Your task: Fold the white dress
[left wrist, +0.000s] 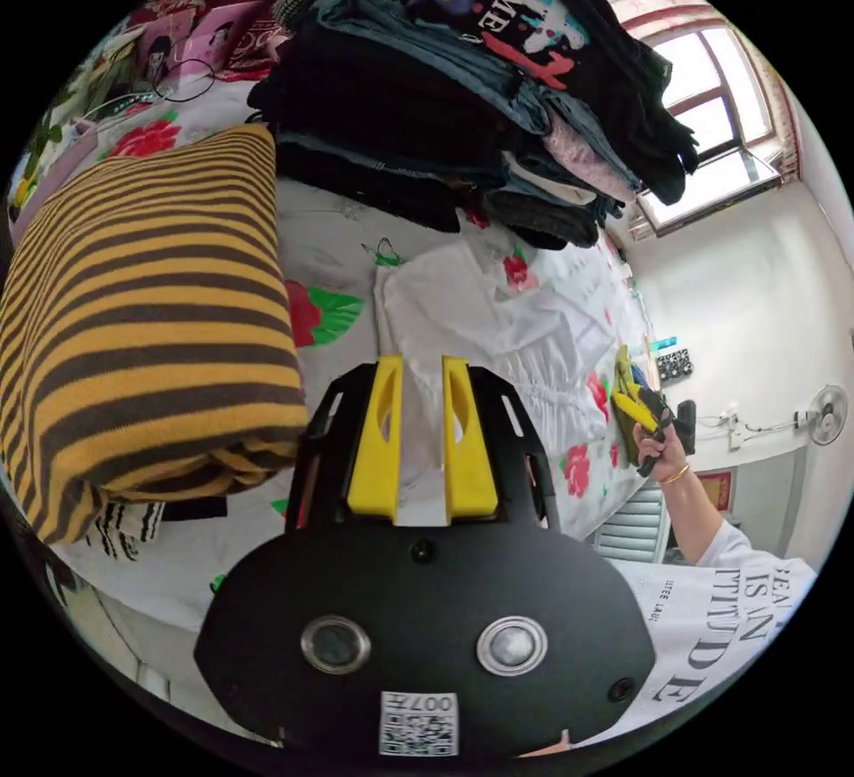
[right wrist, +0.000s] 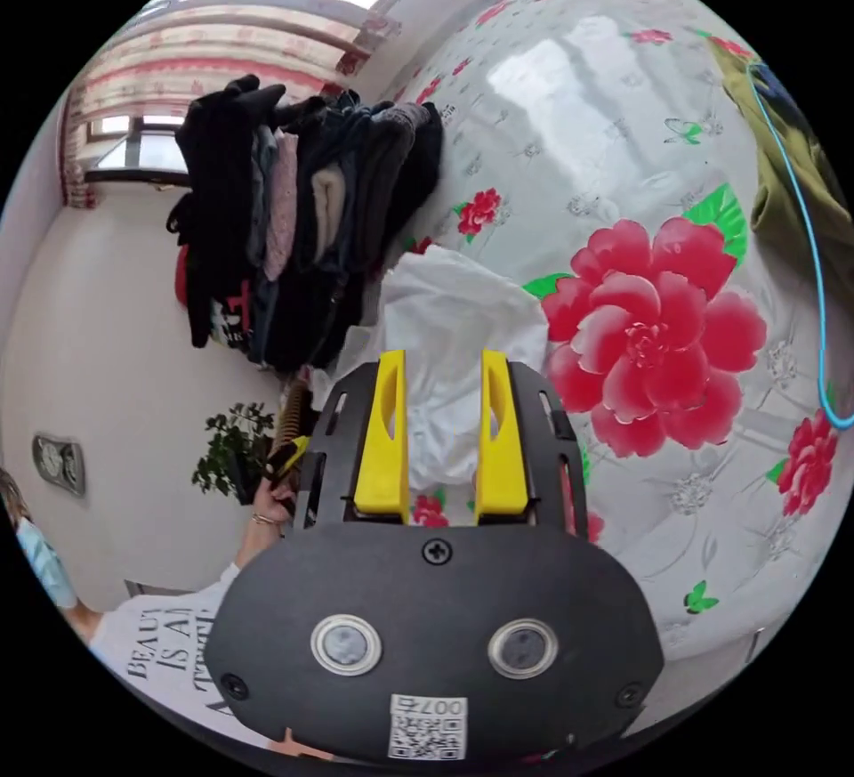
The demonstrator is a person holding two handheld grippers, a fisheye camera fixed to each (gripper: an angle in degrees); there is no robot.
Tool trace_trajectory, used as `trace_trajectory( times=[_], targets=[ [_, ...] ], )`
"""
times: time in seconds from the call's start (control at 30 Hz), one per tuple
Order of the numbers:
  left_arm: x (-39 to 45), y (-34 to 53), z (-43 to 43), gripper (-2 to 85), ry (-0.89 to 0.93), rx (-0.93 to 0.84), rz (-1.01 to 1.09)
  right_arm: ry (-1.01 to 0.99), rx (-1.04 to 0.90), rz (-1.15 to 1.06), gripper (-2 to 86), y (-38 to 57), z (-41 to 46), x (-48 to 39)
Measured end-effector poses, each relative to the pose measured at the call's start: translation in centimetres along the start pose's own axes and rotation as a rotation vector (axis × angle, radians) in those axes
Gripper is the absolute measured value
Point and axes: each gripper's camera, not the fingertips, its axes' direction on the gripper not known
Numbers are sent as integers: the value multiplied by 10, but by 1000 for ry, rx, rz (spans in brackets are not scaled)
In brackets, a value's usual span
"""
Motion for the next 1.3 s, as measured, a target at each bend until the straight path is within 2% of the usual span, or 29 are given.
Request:
trace_trajectory(
  times=[0.13,0.23,0.3,0.37,0.53,0.63,0.7,0.83,0.9,1.07,1.13,1.23,1.3],
  targets=[
    [15,16,26,103,2,-65,51,61,-76,-76,84,8,18,-7],
    [22,15,57,88,-43,-127,59,120,-160,-120,80,7,44,-17],
    [18,10,86,12,-71,-214,21,156,-232,-121,67,6,63,-17],
    [18,10,91,-1,-64,-232,12,177,-282,-119,32,8,71,-17],
    [36,39,45,-6,-18,-164,155,56,-130,-242,3,35,14,-37],
    [35,75,43,7,-54,-231,170,138,-92,-257,4,56,0,-38],
    [35,91,44,42,-155,-257,145,216,-95,-253,9,57,2,-39],
    [59,78,32,56,-211,-143,203,225,-48,-317,23,36,22,-65],
    [85,53,37,54,-143,-67,310,223,-49,-389,28,23,41,-85],
    [110,-6,100,54,-45,-62,389,288,-135,-476,44,-15,125,-118],
    [107,-24,131,51,-65,-92,360,367,-160,-417,51,-29,147,-111],
    [81,-43,175,33,-151,-185,194,487,-157,-242,58,-47,155,-81],
    [57,-41,174,26,-102,-135,50,452,-91,-145,60,-50,140,-64]
  ],
)
